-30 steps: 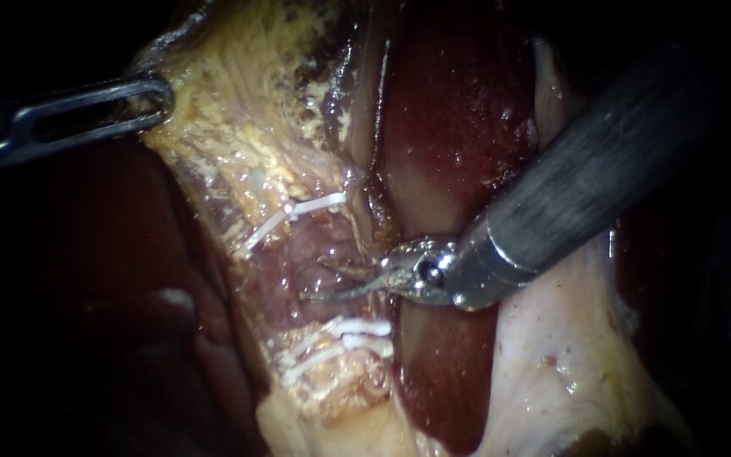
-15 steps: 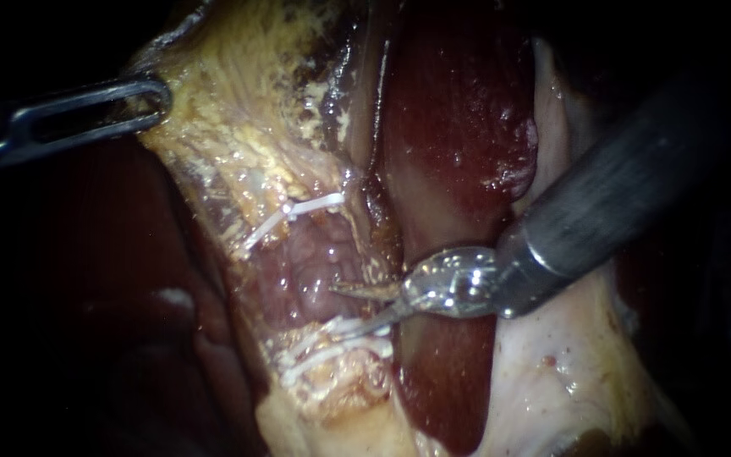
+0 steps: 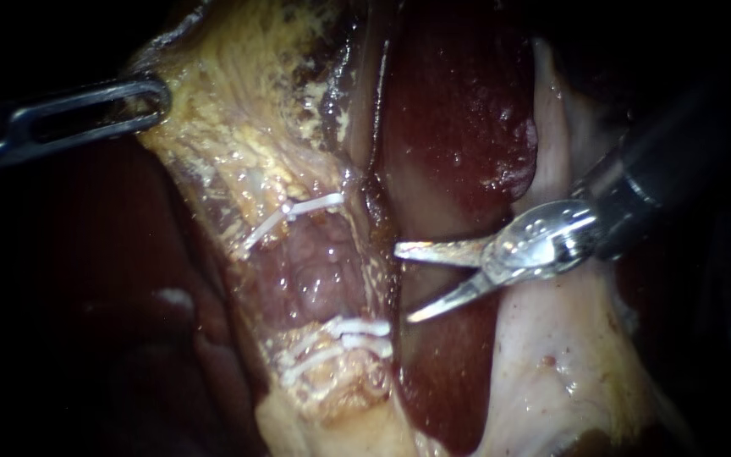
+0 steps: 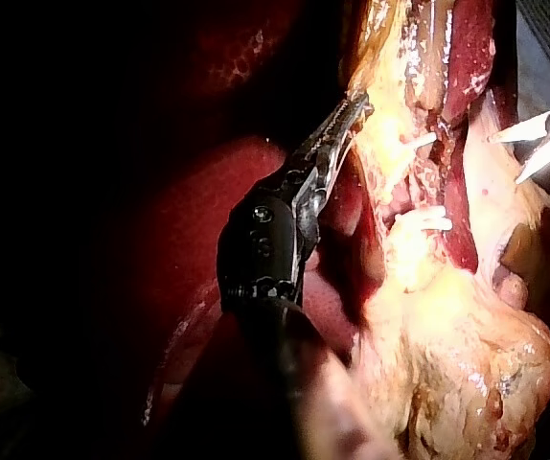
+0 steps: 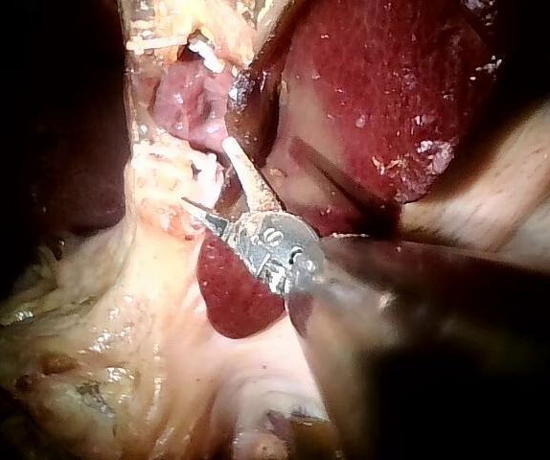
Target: Go back from the cut right tube
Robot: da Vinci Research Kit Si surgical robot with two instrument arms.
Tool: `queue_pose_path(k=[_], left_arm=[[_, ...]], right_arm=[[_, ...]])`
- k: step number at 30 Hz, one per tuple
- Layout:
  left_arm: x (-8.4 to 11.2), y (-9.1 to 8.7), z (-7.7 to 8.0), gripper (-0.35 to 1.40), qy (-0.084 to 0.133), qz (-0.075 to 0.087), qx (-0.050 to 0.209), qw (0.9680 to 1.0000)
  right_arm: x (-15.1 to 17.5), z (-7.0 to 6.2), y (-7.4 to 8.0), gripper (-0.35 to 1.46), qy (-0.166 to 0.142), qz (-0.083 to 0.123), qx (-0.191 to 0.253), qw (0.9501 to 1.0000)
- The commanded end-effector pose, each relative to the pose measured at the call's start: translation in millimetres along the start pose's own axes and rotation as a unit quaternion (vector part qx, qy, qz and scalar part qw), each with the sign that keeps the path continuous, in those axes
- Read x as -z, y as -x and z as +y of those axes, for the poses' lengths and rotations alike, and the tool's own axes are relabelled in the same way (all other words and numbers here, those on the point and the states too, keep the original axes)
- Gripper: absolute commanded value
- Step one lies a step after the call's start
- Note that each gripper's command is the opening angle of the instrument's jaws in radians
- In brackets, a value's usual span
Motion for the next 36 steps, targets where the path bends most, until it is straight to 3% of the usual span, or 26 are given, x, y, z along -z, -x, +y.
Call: queue_pose_path(k=[1, 5, 10, 18, 23, 36], left_arm=[[-0.1, -0.1, 0.0, -0.35, 0.001, 0.000, 0.000, 1.0000], [-0.5, -0.6, -0.1, -0.35, 0.002, -0.002, -0.001, 1.0000], [-2.4, -2.4, -0.1, -0.35, 0.000, -0.005, -0.005, 1.0000], [-7.2, -5.5, -0.4, -0.35, -0.006, 0.015, -0.012, 0.9998], [-9.8, -6.6, -1.0, -0.35, -0.010, 0.023, -0.014, 0.9996], [-11.4, -7.6, -1.1, -0.35, -0.014, 0.031, -0.017, 0.9993]], right_arm=[[0.3, 0.1, -0.2, 1.43, 0.004, 0.000, 0.001, 1.0000], [0.7, 0.3, -0.4, 1.43, 0.011, 0.001, 0.002, 0.9999], [0.8, 0.2, -0.2, 1.43, 0.008, 0.002, 0.003, 1.0000], [1.2, 0.2, 0.0, 1.43, 0.007, 0.002, 0.003, 1.0000], [1.2, 0.1, -0.1, 1.43, 0.006, 0.003, 0.007, 1.0000], [1.2, 0.1, -0.1, 1.43, 0.004, 0.004, 0.007, 1.0000]])
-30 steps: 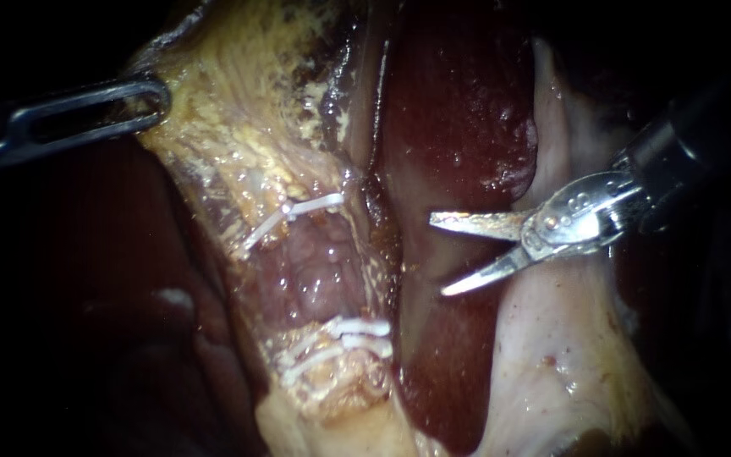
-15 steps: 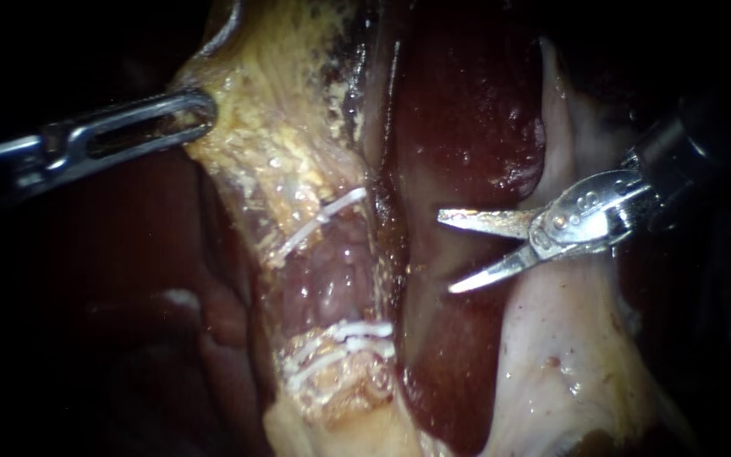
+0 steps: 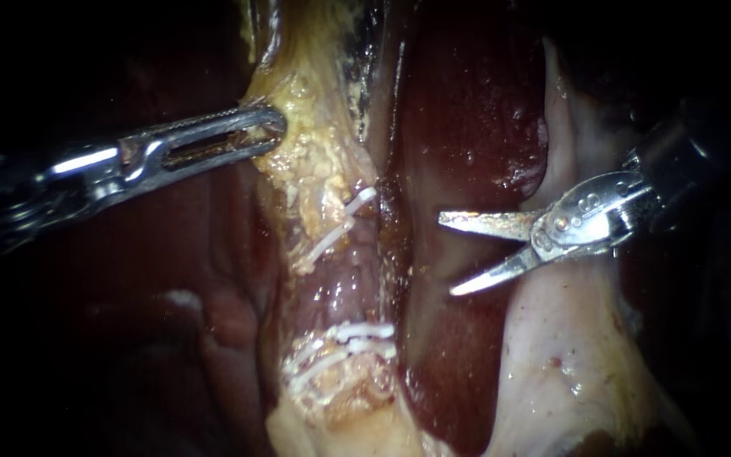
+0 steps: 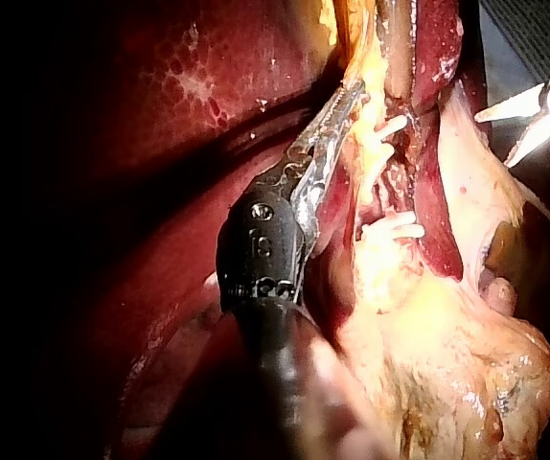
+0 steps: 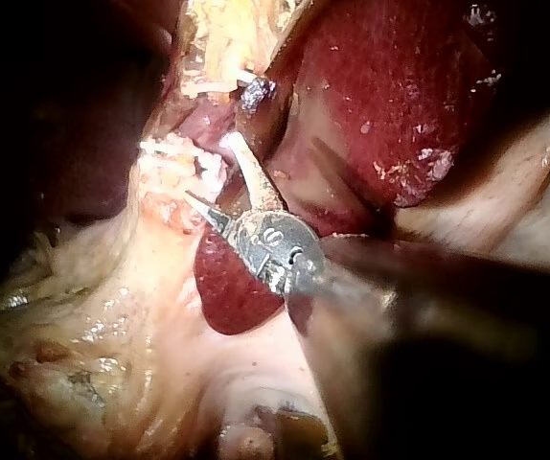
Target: Go back from the cut right tube
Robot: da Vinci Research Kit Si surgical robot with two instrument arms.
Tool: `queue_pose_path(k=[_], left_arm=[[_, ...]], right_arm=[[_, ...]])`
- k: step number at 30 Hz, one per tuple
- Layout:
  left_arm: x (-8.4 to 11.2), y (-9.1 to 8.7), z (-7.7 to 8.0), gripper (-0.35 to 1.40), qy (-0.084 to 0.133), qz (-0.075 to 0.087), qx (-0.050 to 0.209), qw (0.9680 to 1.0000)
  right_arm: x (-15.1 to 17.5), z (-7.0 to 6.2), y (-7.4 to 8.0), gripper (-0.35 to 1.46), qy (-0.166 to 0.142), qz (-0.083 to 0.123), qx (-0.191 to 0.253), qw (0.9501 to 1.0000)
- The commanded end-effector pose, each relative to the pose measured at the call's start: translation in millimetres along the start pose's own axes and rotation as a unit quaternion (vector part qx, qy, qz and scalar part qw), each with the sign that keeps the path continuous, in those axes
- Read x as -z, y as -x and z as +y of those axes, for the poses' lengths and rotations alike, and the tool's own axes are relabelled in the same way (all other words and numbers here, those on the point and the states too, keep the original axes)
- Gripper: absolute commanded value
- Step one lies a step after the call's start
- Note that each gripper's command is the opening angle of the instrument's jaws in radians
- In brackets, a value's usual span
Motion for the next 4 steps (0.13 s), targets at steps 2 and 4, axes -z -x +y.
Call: queue_pose_path(k=[2, 4], left_arm=[[0.0, 0.0, 0.0, -0.35, -0.001, 0.000, 0.000, 1.0000], [0.0, 0.0, 0.0, -0.35, -0.001, 0.000, 0.000, 1.0000]], right_arm=[[0.0, 0.0, 0.0, 1.43, 0.000, 0.000, 0.000, 1.0000], [0.0, 0.0, 0.0, 1.43, 0.000, 0.000, 0.000, 1.0000]])
